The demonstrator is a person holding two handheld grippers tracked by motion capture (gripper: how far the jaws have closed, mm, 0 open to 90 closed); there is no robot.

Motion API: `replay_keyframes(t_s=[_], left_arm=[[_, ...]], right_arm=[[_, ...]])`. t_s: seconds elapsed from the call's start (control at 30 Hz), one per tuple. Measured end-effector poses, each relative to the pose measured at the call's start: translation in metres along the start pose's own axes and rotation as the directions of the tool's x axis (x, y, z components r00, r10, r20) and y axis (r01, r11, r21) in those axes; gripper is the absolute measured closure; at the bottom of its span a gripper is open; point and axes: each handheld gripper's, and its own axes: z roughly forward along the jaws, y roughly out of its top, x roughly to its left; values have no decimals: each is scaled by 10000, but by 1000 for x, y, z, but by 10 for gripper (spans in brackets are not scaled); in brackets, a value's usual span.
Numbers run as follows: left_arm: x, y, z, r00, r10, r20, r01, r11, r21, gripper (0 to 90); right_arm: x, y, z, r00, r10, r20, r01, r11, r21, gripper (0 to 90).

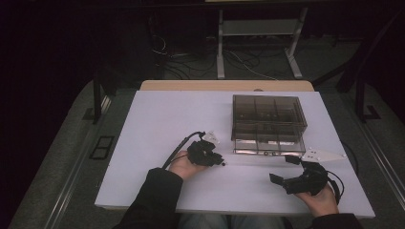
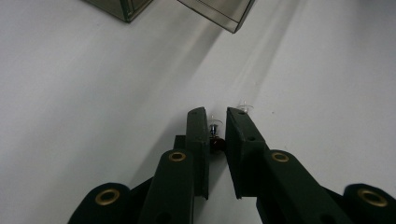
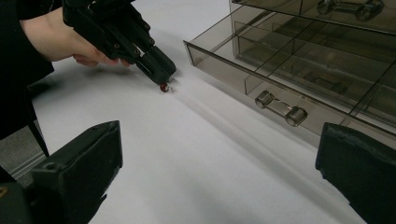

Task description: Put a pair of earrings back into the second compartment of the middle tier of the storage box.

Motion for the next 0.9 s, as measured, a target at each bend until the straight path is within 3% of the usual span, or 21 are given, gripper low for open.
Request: replay_keyframes(t_s=[0.2,0.33,0.37,0.43,0.57,0.9], left_arm=[[1,2,-1,9999,160,6,-160,9996,224,791],[0,2,-2,10000,-7,21,6,9995,305,791],[-1,2,-2,9998,-223,-2,223,9996,146,791],[1,3,-4,10000,-23,48,23,9999,100,791],[5,5,-12,9986,-381,369,384,9992,-87,791],[7,17,-32,9977,-545,414,567,9969,-537,791]], right_arm=[[0,0,0,10000,33,-25,-33,10000,-16,3],[-1,0,-1,10000,51,-9,-51,10000,-16,3],[-1,-1,-1,10000,47,-14,-47,10000,1,3],[-1,-1,-1,10000,43,-7,-43,10000,7,3],[-1,-1,-1,10000,56,-10,-56,10000,-48,3],[-3,-2,-3,9998,156,-97,-157,9998,-91,3]])
